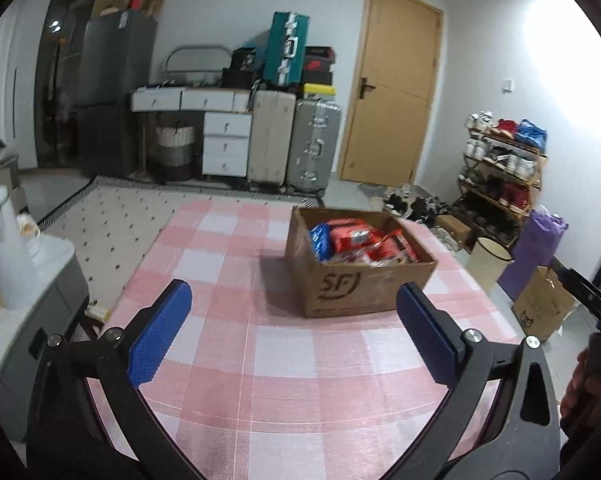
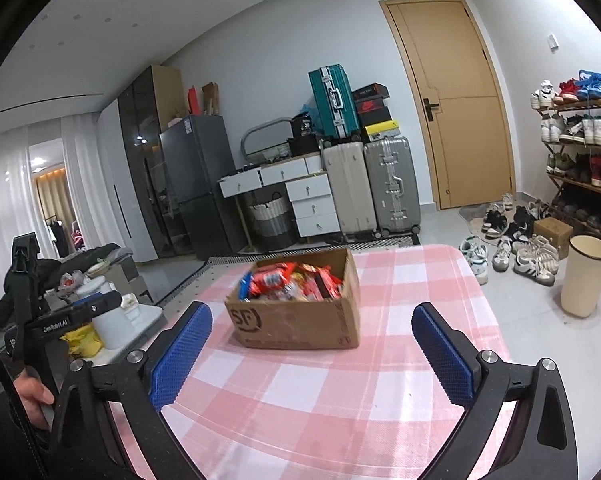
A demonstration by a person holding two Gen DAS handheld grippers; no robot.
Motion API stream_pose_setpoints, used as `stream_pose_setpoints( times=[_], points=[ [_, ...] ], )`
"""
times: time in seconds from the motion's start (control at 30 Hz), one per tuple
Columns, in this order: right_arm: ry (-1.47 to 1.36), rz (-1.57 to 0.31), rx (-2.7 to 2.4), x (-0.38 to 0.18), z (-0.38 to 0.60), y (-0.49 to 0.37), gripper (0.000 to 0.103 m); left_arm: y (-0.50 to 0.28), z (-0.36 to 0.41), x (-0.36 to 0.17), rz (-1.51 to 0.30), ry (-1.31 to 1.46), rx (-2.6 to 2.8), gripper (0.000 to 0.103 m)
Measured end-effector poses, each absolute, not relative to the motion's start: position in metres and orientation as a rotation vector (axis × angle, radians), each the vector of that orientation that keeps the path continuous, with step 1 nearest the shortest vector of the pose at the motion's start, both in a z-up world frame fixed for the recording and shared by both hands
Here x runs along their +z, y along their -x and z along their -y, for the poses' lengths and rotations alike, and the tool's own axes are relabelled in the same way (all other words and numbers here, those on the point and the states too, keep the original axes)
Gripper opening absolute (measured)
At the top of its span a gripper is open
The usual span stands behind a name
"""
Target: Organize snacks
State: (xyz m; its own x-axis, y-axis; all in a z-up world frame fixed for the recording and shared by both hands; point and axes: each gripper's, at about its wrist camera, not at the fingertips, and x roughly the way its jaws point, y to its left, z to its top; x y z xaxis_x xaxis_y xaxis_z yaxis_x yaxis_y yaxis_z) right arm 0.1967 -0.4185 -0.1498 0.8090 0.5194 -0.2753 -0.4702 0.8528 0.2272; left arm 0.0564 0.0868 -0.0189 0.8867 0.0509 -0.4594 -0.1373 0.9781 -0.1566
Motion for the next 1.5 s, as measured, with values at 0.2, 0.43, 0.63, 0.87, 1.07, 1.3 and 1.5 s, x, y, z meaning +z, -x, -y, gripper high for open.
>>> stream_pose_setpoints(
  times=[0.2, 0.43, 0.63, 0.87, 1.07, 1.3, 1.5],
  points=[
    [-0.114, -0.361, 0.496, -0.191, 0.412, -0.219, 0.102, -0.093, -0.097, -0.075, -0.557, 0.225, 0.17, 0.102],
    [-0.089, -0.335, 0.506, -0.223, 0.408, -0.237, 0.102, -0.126, -0.091, -0.119, -0.553, 0.152, 0.274, 0.102],
    [-0.092, -0.344, 0.491, -0.242, 0.407, -0.251, 0.102, -0.134, -0.072, -0.125, -0.5, 0.047, 0.31, 0.102],
    [-0.041, -0.309, 0.484, -0.25, 0.397, -0.251, 0.102, -0.142, -0.053, -0.13, -0.468, -0.024, 0.319, 0.102],
    [-0.015, -0.312, 0.478, -0.248, 0.391, -0.249, 0.102, -0.14, -0.035, -0.129, -0.451, -0.095, 0.303, 0.102],
    [-0.051, -0.315, 0.474, -0.25, 0.399, -0.252, 0.102, -0.141, -0.035, -0.131, -0.444, -0.079, 0.298, 0.102],
    [-0.039, -0.314, 0.469, -0.25, 0.397, -0.25, 0.102, -0.134, -0.037, -0.128, -0.445, -0.081, 0.293, 0.102]
  ],
)
